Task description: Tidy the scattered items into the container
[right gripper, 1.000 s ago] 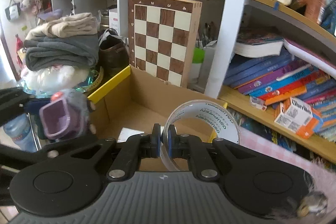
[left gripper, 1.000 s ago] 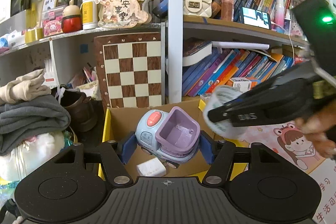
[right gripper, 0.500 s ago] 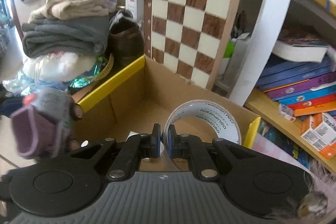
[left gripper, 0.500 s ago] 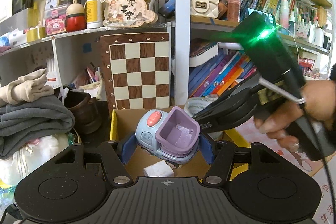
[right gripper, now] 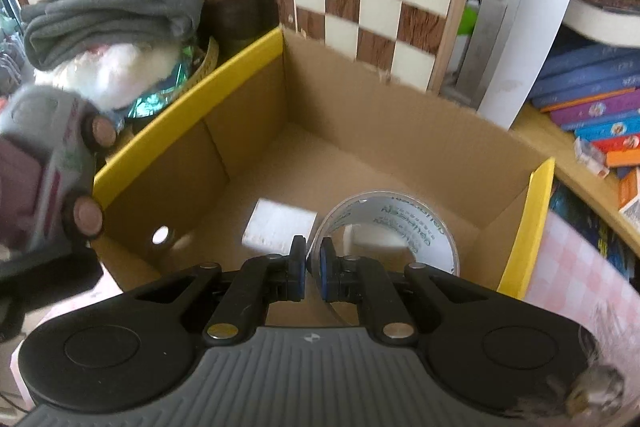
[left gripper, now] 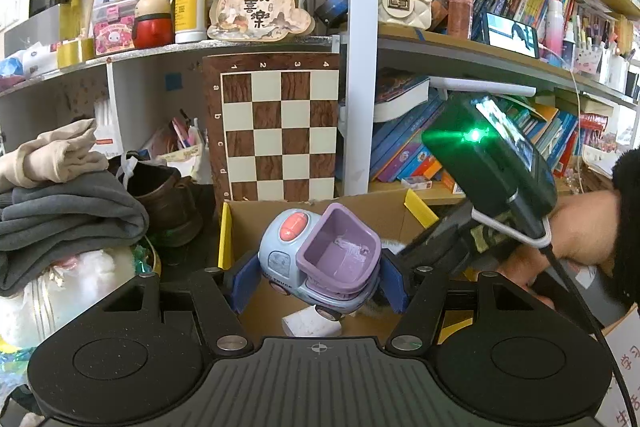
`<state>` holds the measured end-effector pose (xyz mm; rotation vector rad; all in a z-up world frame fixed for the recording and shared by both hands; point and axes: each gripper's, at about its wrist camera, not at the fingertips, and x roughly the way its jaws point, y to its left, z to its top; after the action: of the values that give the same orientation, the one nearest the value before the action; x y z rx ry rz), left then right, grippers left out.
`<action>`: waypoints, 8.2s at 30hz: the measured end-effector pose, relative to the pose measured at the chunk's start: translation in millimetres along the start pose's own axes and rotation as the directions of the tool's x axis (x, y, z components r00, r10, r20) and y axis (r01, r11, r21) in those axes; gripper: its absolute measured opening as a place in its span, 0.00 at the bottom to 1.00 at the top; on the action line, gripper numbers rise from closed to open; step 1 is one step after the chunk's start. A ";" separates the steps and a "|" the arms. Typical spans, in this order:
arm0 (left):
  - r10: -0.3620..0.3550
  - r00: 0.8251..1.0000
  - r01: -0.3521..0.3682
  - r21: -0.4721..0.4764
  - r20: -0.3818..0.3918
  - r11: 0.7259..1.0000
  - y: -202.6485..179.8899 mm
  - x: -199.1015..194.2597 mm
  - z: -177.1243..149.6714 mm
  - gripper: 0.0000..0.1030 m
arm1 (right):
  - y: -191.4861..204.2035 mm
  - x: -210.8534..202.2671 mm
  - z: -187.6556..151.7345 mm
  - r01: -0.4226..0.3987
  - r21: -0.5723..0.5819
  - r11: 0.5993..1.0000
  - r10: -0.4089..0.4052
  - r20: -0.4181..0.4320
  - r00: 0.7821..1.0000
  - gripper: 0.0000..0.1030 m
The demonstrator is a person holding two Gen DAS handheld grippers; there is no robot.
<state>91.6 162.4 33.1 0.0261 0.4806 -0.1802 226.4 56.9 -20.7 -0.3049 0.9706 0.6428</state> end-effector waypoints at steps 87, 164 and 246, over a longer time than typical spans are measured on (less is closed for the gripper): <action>-0.013 0.990 0.016 0.022 -0.137 1.000 6.1 90.4 19.3 0.61 | -10.8 -89.0 -60.5 0.212 0.238 0.948 -0.267 0.233 0.935 0.77; 0.061 0.884 -0.031 0.074 -0.463 0.997 -0.5 167.2 26.3 0.74 | -2.6 -95.4 -71.6 0.180 0.193 0.964 -0.227 0.255 0.940 0.81; 0.178 0.950 -0.193 -0.033 -0.256 0.981 -86.0 -5.3 -42.0 0.98 | -2.4 -134.6 -189.7 0.384 0.430 0.817 -0.481 0.142 0.865 1.00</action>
<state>52.4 81.5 -0.2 0.0377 0.7336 0.0234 47.7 -91.7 -10.6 -0.0819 0.7305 0.0501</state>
